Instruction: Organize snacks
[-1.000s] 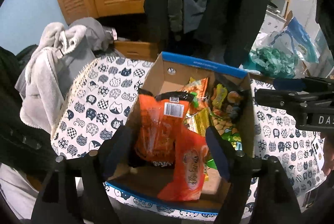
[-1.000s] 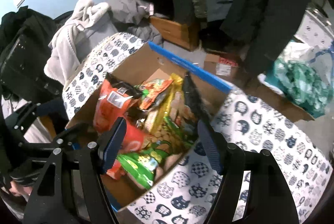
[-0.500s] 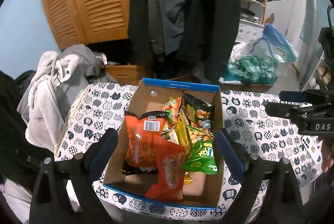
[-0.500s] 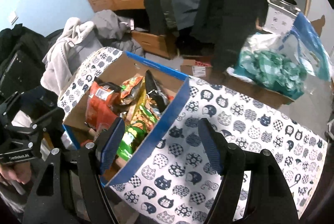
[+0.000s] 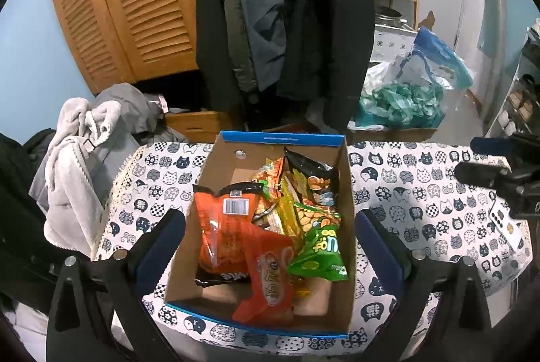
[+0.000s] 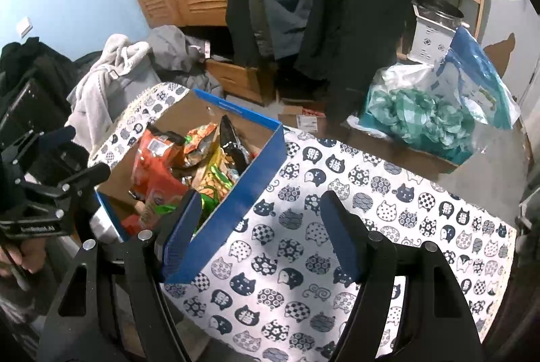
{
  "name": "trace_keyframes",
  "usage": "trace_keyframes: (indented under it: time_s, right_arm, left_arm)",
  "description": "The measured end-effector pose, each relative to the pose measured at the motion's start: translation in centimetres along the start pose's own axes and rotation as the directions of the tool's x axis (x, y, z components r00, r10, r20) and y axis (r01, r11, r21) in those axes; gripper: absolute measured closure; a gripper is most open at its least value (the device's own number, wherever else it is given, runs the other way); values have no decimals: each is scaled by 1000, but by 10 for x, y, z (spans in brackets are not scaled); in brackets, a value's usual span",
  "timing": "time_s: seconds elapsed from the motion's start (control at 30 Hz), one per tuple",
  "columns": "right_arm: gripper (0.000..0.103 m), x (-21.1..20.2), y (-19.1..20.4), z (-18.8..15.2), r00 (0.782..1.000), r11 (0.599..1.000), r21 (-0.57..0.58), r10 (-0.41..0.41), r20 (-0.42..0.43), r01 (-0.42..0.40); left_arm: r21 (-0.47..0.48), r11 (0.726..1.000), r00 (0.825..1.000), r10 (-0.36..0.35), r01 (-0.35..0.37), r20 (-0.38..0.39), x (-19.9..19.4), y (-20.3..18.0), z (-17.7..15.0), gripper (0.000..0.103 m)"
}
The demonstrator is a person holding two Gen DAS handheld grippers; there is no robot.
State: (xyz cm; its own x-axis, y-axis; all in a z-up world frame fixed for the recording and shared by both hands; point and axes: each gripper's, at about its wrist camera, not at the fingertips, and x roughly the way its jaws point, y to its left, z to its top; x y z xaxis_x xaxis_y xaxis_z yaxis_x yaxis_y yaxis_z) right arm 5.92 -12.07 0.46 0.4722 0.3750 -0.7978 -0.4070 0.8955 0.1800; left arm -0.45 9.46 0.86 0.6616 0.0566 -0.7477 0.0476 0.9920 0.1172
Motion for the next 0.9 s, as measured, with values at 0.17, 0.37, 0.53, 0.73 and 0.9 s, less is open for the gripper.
trace_keyframes:
  time_s: [0.17, 0.37, 0.53, 0.73, 0.9]
  right_arm:
    - [31, 3, -1, -3, 1000, 1000, -12, -6, -11, 6]
    - [31, 5, -2, -5, 1000, 1000, -7, -4, -23, 4]
    - [31, 4, -1, -4, 1000, 1000, -16, -3, -13, 3]
    - [31, 4, -2, -3, 1000, 1000, -19, -5, -14, 4]
    - [31, 4, -2, -4, 1000, 1000, -19, -5, -13, 5]
  left_arm:
    - [9, 1000, 1000, -6, 6, 4, -2, -5, 0, 2]
    - [15, 1000, 1000, -3, 3, -2, -2, -7, 0, 2]
    - [15, 1000, 1000, -5, 5, -3, -1, -6, 0, 2]
    - [16, 1000, 1000, -6, 6, -4, -1, -6, 0, 2]
    - [18, 1000, 1000, -3, 3, -3, -1, -6, -1, 2]
